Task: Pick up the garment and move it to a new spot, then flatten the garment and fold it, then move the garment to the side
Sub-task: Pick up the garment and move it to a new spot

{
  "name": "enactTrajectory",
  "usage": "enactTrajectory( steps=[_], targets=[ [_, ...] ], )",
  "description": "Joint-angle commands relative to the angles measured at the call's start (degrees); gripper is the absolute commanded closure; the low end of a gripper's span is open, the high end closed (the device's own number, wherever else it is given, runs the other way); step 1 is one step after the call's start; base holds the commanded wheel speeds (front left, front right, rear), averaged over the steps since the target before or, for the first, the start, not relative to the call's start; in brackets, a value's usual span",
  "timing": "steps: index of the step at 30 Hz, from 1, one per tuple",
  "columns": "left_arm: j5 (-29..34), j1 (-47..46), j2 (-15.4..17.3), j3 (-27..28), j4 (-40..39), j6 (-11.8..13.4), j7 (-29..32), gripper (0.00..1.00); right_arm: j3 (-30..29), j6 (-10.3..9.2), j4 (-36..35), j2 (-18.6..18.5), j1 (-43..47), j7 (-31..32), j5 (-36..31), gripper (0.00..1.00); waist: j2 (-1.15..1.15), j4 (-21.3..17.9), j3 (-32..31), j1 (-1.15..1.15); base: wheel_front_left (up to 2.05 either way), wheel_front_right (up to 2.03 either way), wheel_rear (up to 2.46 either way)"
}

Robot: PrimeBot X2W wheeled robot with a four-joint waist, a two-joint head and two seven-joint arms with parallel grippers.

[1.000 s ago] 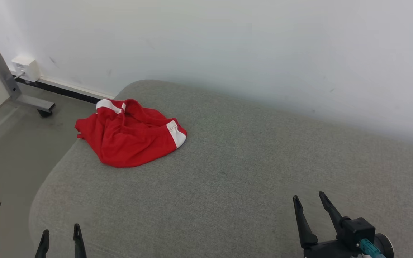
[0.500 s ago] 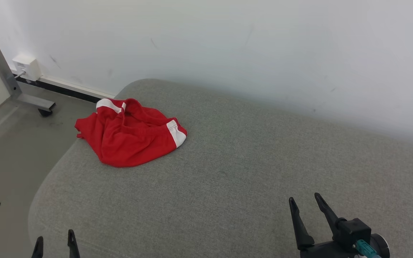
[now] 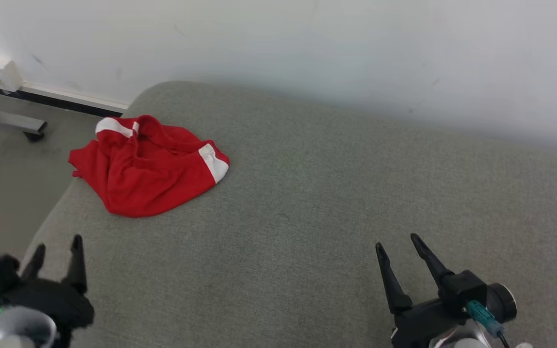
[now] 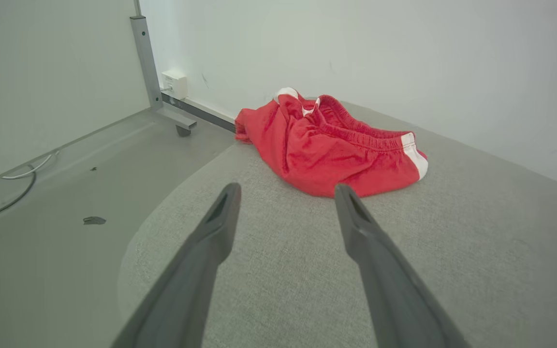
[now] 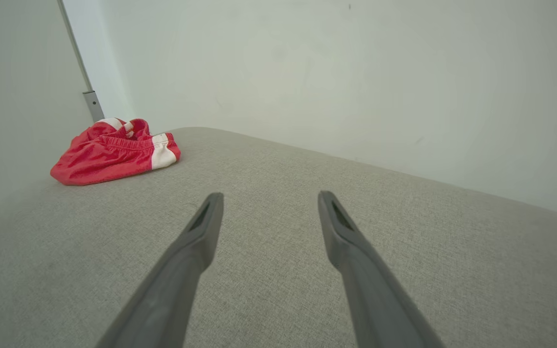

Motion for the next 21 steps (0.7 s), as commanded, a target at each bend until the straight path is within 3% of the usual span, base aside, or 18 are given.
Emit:
enactTrajectory(
  steps=[1, 9, 16, 21],
  targets=[
    [-1.57, -2.64, 0.69, 0.76, 0.84, -0.35, 1.48, 0.00, 0.45, -0.14, -0.42, -0.74, -1.08, 0.28, -0.27, 0.00, -0.01, -3.61, 3.84, 0.00, 0.00, 0.00, 0.00],
    [-10.41, -16.66, 7.56, 5.78, 8.12, -0.49, 16.88, 0.00, 5.97, -0.14, -4.22, -2.74, -7.86, 2.29, -0.17, 0.00, -0.01, -11.70, 13.55, 0.00, 0.00, 0.00, 0.00],
    [-16.24, -22.91, 13.64, 11.56, 11.95, 2.70, 27.75, 0.00, 9.24, -0.14, -7.02, -3.77, -11.37, 3.36, 0.06, 0.00, -0.01, -17.27, 20.53, 0.00, 0.00, 0.00, 0.00],
    [-16.89, -24.61, 15.69, 12.41, 14.34, 5.21, 31.16, 0.00, 9.29, -0.14, -7.96, -4.32, -12.14, 3.66, 0.24, 0.00, -0.01, -19.19, 22.77, 0.00, 0.00, 0.00, 0.00]
  ],
)
